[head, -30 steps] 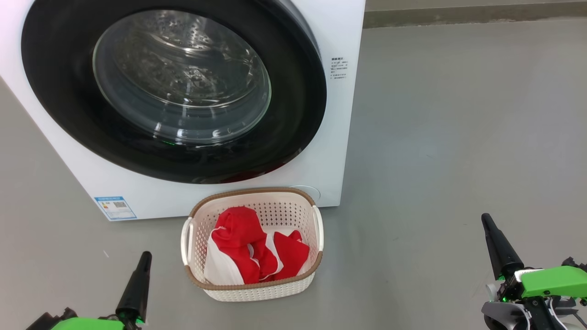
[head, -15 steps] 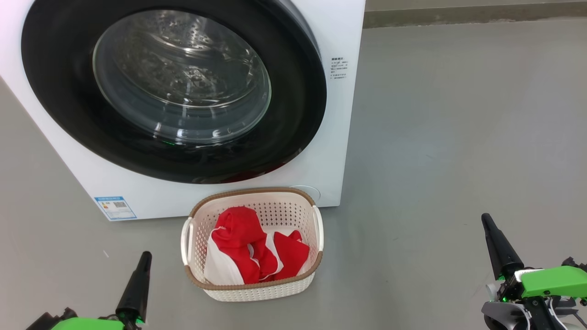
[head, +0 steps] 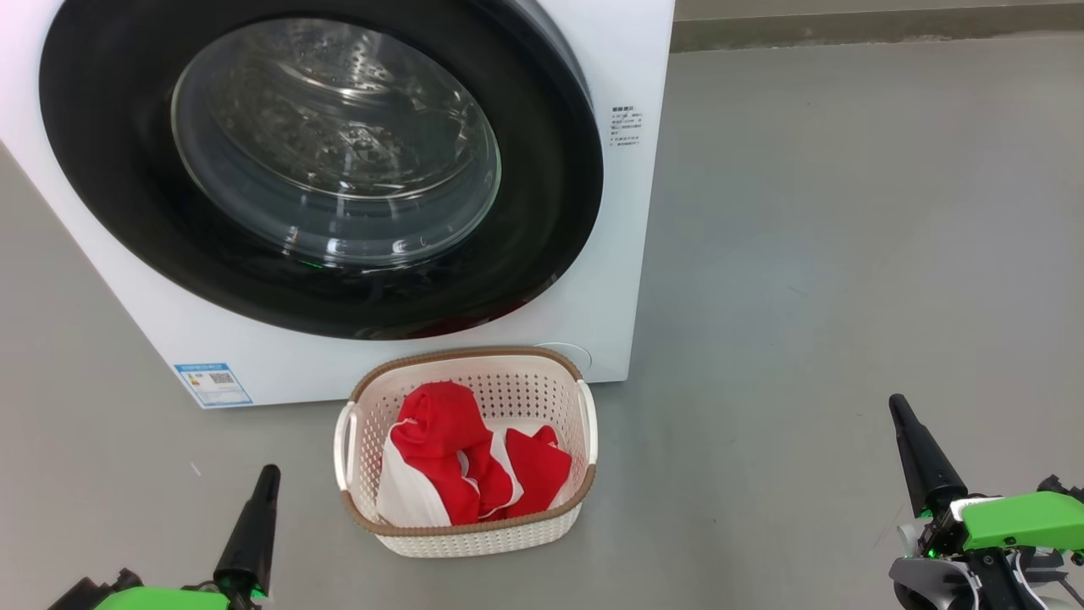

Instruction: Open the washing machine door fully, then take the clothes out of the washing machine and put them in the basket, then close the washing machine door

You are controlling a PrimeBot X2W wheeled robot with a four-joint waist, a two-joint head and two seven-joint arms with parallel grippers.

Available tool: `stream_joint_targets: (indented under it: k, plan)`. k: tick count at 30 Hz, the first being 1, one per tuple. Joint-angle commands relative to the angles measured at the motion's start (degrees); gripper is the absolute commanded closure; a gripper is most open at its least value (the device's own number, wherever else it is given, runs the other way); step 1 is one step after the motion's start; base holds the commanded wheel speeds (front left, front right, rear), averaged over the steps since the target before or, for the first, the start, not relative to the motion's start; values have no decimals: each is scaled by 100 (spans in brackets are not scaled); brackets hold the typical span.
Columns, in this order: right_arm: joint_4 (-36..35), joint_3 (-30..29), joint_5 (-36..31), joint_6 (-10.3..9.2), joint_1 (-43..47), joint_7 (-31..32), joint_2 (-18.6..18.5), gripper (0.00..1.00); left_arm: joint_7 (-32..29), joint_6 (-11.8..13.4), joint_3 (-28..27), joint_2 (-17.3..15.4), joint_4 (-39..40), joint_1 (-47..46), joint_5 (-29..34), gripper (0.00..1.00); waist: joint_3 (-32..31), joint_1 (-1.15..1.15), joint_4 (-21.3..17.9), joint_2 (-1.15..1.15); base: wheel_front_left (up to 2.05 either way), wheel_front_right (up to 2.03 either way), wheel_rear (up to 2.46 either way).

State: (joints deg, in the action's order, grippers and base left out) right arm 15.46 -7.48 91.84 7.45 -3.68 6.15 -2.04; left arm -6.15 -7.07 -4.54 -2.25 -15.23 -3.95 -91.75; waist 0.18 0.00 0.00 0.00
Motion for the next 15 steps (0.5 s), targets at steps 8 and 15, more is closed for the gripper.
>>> stream_joint_targets:
  k: [8,15]
  plan:
    - [-144,97,33,3,-250,33,-84,100,-34,-42,-198,-63,118,-224,-41,100,0,0,0,0,0,0,0]
    - [-144,97,33,3,-250,33,-84,100,-34,-42,-198,-63,118,-224,-42,100,0,0,0,0,0,0,0]
